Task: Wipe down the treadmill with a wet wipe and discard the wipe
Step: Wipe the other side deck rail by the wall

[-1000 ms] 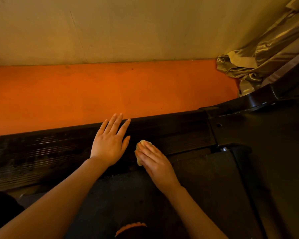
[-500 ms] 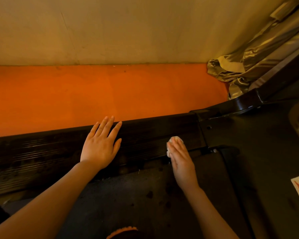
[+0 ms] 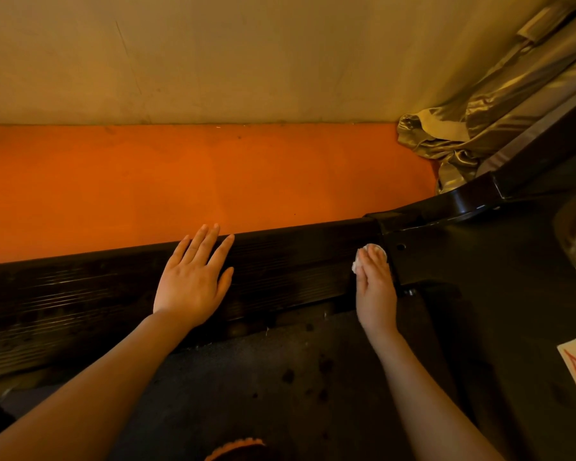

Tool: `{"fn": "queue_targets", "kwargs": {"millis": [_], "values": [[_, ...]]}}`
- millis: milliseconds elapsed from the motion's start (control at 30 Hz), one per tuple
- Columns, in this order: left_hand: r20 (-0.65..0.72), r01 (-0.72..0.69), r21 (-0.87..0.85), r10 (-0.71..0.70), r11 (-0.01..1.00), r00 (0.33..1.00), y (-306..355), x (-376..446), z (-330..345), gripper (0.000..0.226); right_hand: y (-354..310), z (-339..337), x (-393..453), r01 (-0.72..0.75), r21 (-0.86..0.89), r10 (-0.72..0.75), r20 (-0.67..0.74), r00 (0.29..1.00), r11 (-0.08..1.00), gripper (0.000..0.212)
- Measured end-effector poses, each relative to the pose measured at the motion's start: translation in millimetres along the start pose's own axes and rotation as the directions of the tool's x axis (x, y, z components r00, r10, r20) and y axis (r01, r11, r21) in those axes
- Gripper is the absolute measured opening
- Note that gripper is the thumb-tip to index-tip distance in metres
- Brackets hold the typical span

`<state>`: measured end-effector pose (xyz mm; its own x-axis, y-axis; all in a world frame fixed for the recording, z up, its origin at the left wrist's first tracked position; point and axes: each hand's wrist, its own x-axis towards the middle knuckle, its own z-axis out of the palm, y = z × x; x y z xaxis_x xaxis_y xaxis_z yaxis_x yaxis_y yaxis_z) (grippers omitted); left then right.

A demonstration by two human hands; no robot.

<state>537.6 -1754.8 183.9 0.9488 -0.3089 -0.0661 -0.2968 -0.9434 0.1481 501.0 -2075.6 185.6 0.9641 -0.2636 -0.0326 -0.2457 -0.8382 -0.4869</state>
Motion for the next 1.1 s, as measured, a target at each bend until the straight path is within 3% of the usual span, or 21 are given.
{"fn": "queue_targets", "kwargs": {"millis": [267, 400, 533, 733, 933, 1100], "values": [[0.019, 0.018, -0.01, -0.018, 1.0, 1.0, 1.5, 0.8, -2.4, 0.064, -92.4, 51.1, -21.8, 0.224, 0.086, -0.231, 0.09, 0.969, 0.971, 0.042], [0.021, 0.021, -0.005, -0.021, 1.0, 1.0, 2.4, 0.9, -3.4, 0.064, -96.5, 51.1, -21.9, 0.248, 0.103, -0.255, 0.064, 0.965, 0.963, 0.039], [0.031, 0.022, 0.014, -0.023, 1.0, 0.999, 2.9, 0.7, -5.1, 0.065, -94.3, 45.1, -21.3, 0.277, 0.011, -0.276, -0.039, 0.96, 0.961, 0.033], [0.025, 0.023, 0.004, -0.023, 1.0, 0.999, 3.4, 0.6, -4.5, 0.064, -102.7, 46.1, -15.7, 0.168, -0.021, -0.169, -0.047, 0.984, 0.985, 0.037], [0.02, 0.025, 0.014, -0.025, 1.0, 0.999, 3.1, 0.2, -4.3, 0.063, -107.4, 52.1, -21.8, 0.242, -0.053, -0.243, -0.015, 0.97, 0.969, 0.036], [0.028, 0.024, 0.023, -0.025, 0.999, 0.999, 3.0, 0.8, -4.4, 0.062, -108.4, 51.9, -22.8, 0.295, -0.054, -0.298, -0.077, 0.951, 0.954, 0.033]]}}
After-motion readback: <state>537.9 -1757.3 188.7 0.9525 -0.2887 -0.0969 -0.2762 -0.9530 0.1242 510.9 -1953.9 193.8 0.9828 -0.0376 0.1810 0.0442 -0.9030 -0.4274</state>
